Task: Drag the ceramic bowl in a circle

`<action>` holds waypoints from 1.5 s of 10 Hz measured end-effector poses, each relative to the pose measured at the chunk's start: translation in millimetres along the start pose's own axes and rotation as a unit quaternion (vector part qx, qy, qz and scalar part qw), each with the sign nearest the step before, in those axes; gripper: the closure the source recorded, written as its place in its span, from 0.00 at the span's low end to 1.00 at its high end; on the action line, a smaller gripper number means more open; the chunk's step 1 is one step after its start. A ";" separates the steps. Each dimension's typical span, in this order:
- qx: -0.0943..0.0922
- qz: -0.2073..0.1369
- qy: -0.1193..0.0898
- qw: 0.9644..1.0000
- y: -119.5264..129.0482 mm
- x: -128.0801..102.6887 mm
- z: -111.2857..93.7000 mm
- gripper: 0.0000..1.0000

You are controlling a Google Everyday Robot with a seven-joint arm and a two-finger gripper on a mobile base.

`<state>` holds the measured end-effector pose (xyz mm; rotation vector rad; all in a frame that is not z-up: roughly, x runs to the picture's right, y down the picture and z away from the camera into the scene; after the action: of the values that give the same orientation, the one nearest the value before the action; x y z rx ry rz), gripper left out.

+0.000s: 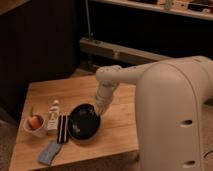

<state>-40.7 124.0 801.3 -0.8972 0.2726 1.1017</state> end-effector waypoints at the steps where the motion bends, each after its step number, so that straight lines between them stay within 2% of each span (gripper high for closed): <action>1: -0.001 0.001 0.002 1.000 0.8 -9.3 4.6 0.86; 2: -0.003 0.002 0.004 1.000 1.7 -15.1 8.0 0.86; 5: -0.004 0.030 0.011 0.999 -21.7 -39.0 18.8 0.86; 8: 0.007 0.077 0.022 0.997 -66.0 -59.9 24.9 0.86; 10: 0.016 0.108 0.035 0.993 -93.1 -51.4 35.0 0.86; 12: 0.021 0.129 0.041 0.991 -113.3 -36.0 35.0 0.86; 13: 0.028 0.144 0.045 0.988 -131.8 -20.6 33.1 0.86; 15: 0.036 0.159 0.054 0.985 -150.4 -0.9 33.9 0.86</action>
<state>80.2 125.2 896.9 -0.8684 0.5576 1.3293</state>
